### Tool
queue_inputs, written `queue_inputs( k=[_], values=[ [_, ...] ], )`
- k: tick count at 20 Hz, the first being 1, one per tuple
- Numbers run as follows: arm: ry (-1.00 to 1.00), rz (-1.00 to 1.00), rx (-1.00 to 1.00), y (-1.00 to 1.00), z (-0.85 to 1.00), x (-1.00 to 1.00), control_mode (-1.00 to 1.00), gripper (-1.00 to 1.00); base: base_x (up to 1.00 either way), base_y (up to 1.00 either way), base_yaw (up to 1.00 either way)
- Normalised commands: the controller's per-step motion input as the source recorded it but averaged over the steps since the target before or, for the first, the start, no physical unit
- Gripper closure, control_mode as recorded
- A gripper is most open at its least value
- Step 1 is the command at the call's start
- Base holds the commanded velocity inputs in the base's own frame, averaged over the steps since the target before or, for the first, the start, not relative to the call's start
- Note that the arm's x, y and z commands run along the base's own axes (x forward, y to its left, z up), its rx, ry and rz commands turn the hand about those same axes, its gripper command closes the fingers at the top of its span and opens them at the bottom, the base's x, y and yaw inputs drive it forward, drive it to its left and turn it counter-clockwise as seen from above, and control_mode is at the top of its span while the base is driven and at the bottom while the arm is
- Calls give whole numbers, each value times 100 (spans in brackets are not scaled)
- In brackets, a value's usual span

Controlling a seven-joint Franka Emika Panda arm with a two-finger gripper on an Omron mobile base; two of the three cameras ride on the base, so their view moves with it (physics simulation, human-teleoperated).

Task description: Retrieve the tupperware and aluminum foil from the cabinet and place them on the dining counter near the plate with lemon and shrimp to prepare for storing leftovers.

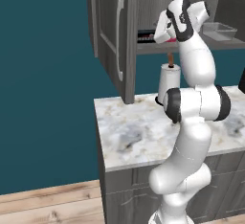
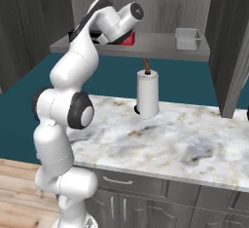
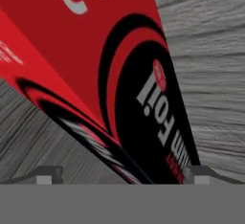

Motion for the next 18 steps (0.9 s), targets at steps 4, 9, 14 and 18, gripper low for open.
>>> queue_inputs(
  k=[4,9,14,18],
  values=[
    [3,8,0,0,-5,14,-100,-100,0,0,0],
    [0,1,-6,0,-14,5,-100,-100,0,0,0],
    [0,0,-10,1,-9,7,-100,-100,0,0,0],
    [4,1,-11,0,-23,6,-100,-100,0,0,0]
  ],
)
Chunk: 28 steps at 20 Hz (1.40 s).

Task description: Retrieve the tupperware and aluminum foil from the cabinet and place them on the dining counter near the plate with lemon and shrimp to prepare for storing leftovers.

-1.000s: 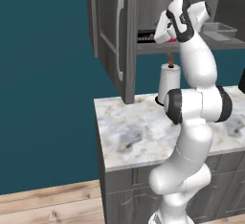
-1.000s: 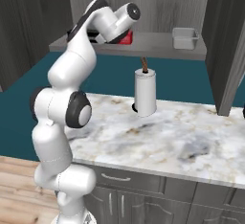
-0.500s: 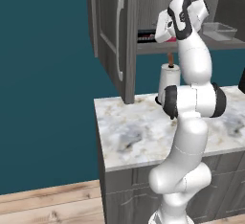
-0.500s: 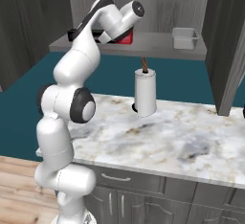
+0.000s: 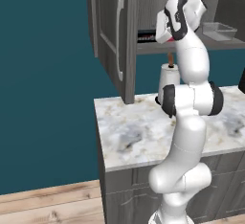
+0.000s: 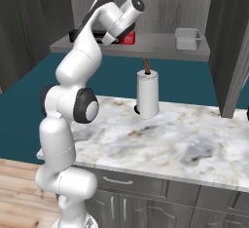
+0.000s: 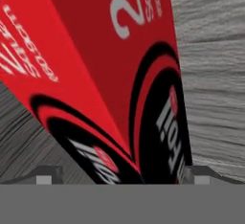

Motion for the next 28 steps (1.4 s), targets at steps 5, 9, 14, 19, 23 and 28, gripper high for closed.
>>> queue_inputs(
  k=[5,9,14,19,23,28],
  values=[
    [10,2,-14,0,-43,0,-100,-100,0,0,0],
    [16,3,-12,-2,-46,-10,-100,-100,0,0,0],
    [10,1,-3,-3,-29,-4,-100,-100,0,0,0],
    [4,2,0,0,-12,0,-100,100,0,0,0],
    [0,2,0,0,-1,1,-100,100,0,0,0],
    [-10,0,0,-2,-15,-8,-100,100,0,0,0]
  ],
)
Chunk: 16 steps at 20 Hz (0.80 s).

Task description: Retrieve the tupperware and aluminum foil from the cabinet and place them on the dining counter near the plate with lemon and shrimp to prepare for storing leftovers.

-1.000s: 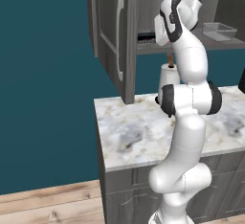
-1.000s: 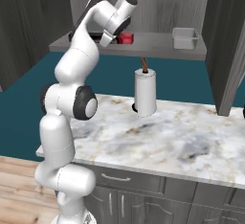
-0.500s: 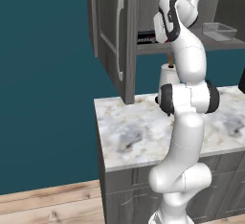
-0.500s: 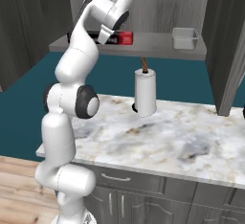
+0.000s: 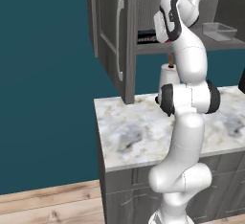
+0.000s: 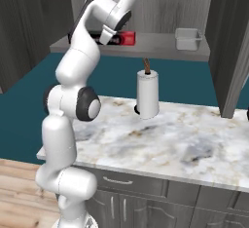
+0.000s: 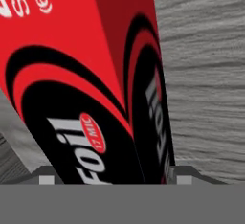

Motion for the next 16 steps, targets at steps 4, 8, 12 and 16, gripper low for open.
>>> queue_inputs(
  k=[4,8,12,16],
  values=[
    [-18,0,4,-9,-2,-36,-100,100,0,0,0],
    [-13,0,1,-8,0,-50,-100,100,0,0,0],
    [-4,0,0,-4,8,-77,-100,100,0,0,0],
    [-1,0,0,0,26,-91,-100,100,0,0,0]
  ],
)
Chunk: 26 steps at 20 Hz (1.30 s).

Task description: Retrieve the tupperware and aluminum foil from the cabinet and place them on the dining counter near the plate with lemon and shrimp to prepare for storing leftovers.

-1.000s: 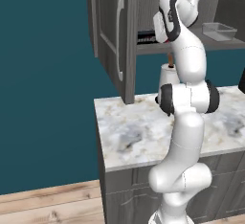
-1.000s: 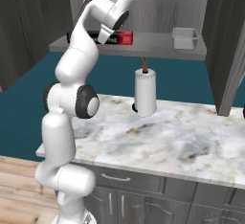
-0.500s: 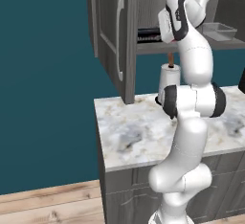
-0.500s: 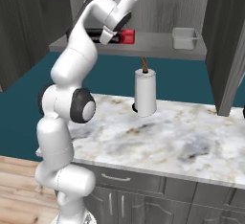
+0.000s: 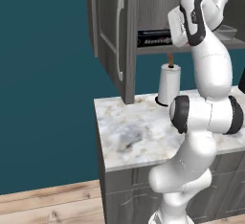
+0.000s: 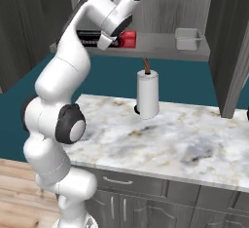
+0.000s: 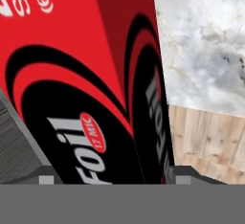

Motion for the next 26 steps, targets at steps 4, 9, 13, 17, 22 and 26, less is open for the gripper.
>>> queue_inputs(
  k=[4,9,13,17,22,26],
  values=[
    [-2,0,0,0,2,-100,-100,100,0,0,0],
    [0,-5,0,-2,-10,-100,-100,100,0,0,0],
    [-1,-15,0,-4,-1,-100,-100,100,0,0,0],
    [-2,-17,0,-16,0,-77,-100,100,0,0,0],
    [-1,-5,0,-1,0,-10,-100,100,0,0,0],
    [0,0,0,0,0,0,-100,100,0,0,0]
  ],
)
